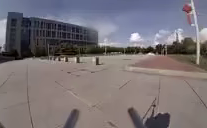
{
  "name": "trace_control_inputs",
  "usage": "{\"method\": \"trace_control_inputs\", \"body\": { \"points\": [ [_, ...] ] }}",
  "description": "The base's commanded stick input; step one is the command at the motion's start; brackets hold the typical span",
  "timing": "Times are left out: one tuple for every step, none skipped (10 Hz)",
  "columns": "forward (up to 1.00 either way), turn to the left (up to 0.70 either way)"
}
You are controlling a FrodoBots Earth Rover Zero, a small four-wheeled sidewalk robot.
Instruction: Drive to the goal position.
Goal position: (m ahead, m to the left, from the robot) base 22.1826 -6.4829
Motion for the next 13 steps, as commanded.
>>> {"method": "trace_control_inputs", "body": {
  "points": [
    [0.0,0.0],
    [0.0,0.0],
    [0.0,0.0],
    [0.0,0.0],
    [0.41,-0.01],
    [1.0,-0.01],
    [1.0,-0.01],
    [1.0,-0.01],
    [1.0,-0.01],
    [1.0,-0.01],
    [1.0,-0.01],
    [1.0,-0.01],
    [1.0,-0.01]
  ]
}}
